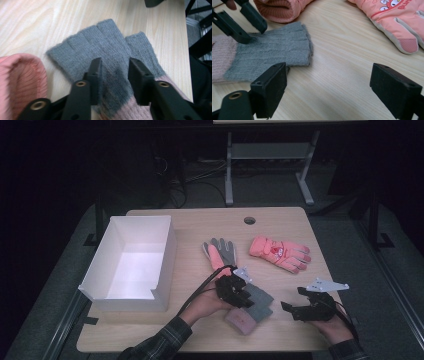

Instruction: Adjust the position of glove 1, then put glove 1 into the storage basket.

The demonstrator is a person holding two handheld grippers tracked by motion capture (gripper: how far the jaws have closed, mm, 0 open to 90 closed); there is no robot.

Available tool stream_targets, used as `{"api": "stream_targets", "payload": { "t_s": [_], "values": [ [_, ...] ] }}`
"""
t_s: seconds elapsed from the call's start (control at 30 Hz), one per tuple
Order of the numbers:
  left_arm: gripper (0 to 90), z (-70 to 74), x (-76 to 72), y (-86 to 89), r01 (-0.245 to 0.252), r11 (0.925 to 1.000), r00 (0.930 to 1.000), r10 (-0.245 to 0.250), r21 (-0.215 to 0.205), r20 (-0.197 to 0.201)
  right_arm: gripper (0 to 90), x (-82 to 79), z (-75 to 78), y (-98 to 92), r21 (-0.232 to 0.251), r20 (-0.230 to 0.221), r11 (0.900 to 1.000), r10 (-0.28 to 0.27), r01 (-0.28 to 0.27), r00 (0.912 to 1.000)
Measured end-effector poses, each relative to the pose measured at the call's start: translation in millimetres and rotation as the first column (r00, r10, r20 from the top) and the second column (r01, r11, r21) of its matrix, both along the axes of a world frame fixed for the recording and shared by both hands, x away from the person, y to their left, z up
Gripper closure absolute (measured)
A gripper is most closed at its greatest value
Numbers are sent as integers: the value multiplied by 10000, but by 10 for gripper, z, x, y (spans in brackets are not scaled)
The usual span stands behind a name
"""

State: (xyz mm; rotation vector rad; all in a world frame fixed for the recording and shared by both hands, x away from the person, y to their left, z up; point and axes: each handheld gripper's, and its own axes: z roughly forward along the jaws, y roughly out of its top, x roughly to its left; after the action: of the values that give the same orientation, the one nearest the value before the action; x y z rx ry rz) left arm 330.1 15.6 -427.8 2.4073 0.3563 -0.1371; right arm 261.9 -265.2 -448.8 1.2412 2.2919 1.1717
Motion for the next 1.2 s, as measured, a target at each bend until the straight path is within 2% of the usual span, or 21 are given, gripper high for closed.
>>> {"api": "stream_targets", "payload": {
  "t_s": [0.03,0.13,0.2,0.33,0.47,0.53,0.6,0.63,0.7,0.77,0.8,0.83,1.0,1.1,1.13,1.2],
  "values": [
    [573,14,-15,20,-70,10000,10000,70,-44,32,139,-2,2,7,2,-90,10000,78,-78,9999],
    [571,51,-56,98,-305,9995,9992,308,-106,257,146,-6,26,40,100,-156,9992,384,-383,9991],
    [562,62,-62,162,-637,9979,9976,639,-80,269,159,-13,47,73,121,-122,9983,567,-565,9983],
    [376,56,-60,255,-1380,9903,9904,1380,-188,2,159,-34,23,132,-20,-255,9964,847,-848,9961],
    [218,27,-151,219,-1691,9855,9856,1690,108,81,158,-31,8,135,-76,-270,9965,836,-838,9961],
    [167,-1,-189,180,-1828,9828,9832,1827,262,51,158,-32,8,117,-84,-222,9967,804,-807,9965],
    [146,-44,-219,126,-2017,9792,9794,2017,232,25,157,-36,8,101,-62,-240,9972,738,-740,9970],
    [135,-62,-223,98,-2047,9784,9788,2044,299,132,154,-36,6,94,-81,-182,9971,751,-753,9970],
    [135,-105,-214,51,-2004,9788,9796,1994,424,254,151,-39,7,93,-83,-161,9973,734,-736,9972],
    [135,-154,-214,4,-2007,9779,9796,1998,593,209,149,-42,5,98,-106,-142,9972,735,-736,9972],
    [135,-182,-222,-20,-2139,9753,9769,2133,546,164,149,-42,4,99,-119,-145,9971,748,-750,9971],
    [135,-202,-211,-22,-2029,9770,9791,2017,657,247,147,-41,3,100,-125,-145,9972,741,-743,9971],
    [135,-255,-209,-34,-2203,9741,9754,2202,518,65,146,-38,4,98,-101,-133,9972,740,-741,9972],
    [139,-283,-186,-27,-2019,9774,9793,2022,631,24,146,-38,2,97,-123,-121,9973,723,-725,9973],
    [146,-304,-187,-33,-2120,9762,9770,2127,454,-121,146,-36,2,95,-126,-113,9973,722,-723,9973],
    [160,-318,-175,-26,-2108,9767,9770,2119,400,-233,146,-35,4,91,-141,-98,9973,713,-714,9974]
  ]
}}
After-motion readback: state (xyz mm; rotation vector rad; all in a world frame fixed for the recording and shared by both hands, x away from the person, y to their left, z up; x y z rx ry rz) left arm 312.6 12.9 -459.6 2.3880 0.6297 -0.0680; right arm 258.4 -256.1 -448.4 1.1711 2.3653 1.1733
